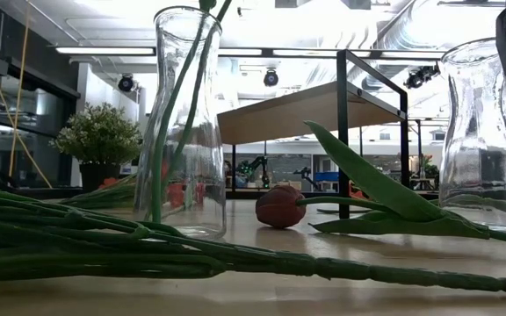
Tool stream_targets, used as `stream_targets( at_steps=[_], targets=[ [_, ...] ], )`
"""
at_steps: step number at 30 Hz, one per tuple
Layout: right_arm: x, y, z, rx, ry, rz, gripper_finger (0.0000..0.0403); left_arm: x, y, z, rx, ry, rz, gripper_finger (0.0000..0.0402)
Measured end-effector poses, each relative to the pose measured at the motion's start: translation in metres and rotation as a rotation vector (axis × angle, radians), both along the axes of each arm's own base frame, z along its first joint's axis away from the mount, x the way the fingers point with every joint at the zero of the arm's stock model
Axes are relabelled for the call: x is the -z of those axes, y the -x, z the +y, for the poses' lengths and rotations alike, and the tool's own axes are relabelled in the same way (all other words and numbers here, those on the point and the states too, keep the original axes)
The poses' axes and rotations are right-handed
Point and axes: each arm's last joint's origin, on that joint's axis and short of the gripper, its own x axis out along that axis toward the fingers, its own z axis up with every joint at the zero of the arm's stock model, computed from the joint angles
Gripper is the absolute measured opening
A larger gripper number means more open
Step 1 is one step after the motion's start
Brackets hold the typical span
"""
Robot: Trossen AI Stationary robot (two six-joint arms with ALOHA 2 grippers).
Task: Pick and place flowers into a vace then onto a shelf
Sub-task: Put the dark red tulip into the left transparent vase
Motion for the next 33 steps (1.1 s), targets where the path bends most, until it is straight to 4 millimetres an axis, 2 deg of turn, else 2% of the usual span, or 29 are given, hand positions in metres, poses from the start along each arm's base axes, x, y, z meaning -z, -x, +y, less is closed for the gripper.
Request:
stream_targets(
  at_steps=[7,15,29,33],
  targets=[
    [0.001,0.001,-0.001,0.017,0.005,0.005,0.0331,0.000,0.000,0.000,0.000,0.000,0.000,0.0074],
    [0.011,0.001,0.000,0.041,0.000,0.050,0.0301,0.000,0.000,0.000,-0.001,0.006,-0.004,0.0074],
    [0.011,0.001,0.000,0.078,-0.044,0.089,0.0295,0.000,0.000,-0.001,0.000,0.007,-0.004,0.0074],
    [0.011,-0.001,0.000,0.079,-0.111,0.148,0.0295,0.000,0.000,-0.001,0.000,0.006,-0.004,0.0074]
  ],
)
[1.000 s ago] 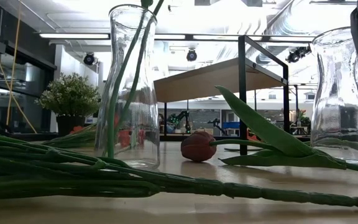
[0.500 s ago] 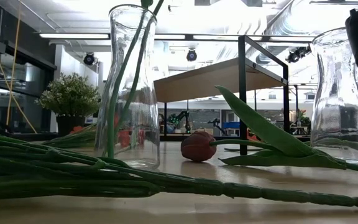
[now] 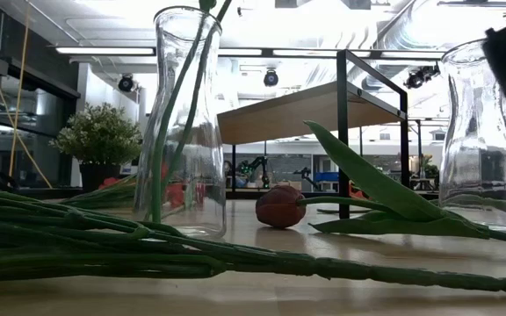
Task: Pick and place flowers into a vace then onto a shelf
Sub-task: Put the dark red tulip into the left transparent vase
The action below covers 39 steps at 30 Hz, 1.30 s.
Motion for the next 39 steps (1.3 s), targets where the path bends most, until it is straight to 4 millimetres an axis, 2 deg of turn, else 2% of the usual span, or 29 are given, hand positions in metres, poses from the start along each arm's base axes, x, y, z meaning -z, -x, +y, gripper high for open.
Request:
stream_targets(
  at_steps=[13,24,39],
  targets=[
    [0.000,0.005,-0.004,0.047,0.027,0.073,0.0295,0.000,0.000,0.001,0.015,-0.014,0.007,0.0074],
    [0.000,0.000,-0.010,0.082,0.030,0.078,0.0293,0.000,0.000,0.001,0.023,-0.021,0.007,0.0074],
    [0.005,-0.003,-0.011,0.095,0.021,0.096,0.0233,0.000,0.001,0.001,0.023,-0.029,0.011,0.0074]
  ],
)
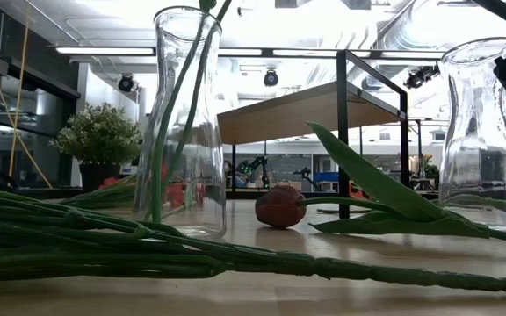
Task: Pick and place flowers into a vace then onto a shelf
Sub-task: Put the dark red tulip into the left transparent vase
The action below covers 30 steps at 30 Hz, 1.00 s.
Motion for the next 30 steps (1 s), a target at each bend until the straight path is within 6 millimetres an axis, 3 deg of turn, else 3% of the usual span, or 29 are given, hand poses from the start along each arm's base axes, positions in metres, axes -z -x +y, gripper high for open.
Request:
stream_targets(
  at_steps=[15,30],
  targets=[
    [0.0005,0.0008,-0.0005,0.014,0.002,0.010,0.0169,0.0001,0.0005,0.0008,0.000,-0.009,0.005,0.0074],
    [0.0005,-0.0017,0.0014,0.015,-0.025,-0.010,0.0050,0.0002,0.0008,0.0011,0.000,-0.012,0.008,0.0074]
  ],
)
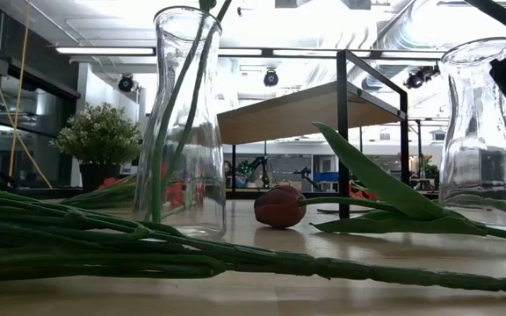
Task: Pick and place flowers into a vace then onto a shelf
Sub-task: Put the dark red tulip into the left transparent vase
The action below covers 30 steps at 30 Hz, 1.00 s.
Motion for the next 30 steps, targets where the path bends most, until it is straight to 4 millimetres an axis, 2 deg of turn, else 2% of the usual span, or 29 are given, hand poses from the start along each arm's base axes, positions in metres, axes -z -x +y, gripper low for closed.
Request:
stream_targets(
  at_steps=[6,15,23,30],
  targets=[
    [0.000,-0.001,0.001,-0.007,-0.009,-0.009,0.0006,0.000,0.000,0.000,0.000,0.000,0.000,0.0074],
    [-0.001,-0.001,0.002,-0.038,-0.024,-0.018,0.0003,0.000,0.000,0.000,0.000,0.000,0.000,0.0074],
    [-0.016,0.002,0.004,-0.078,-0.051,-0.055,0.0001,0.000,0.000,0.000,0.000,0.000,0.000,0.0074],
    [-0.020,0.008,0.009,-0.098,-0.062,-0.069,0.0000,0.000,0.000,0.000,0.000,0.000,0.000,0.0074]
  ],
)
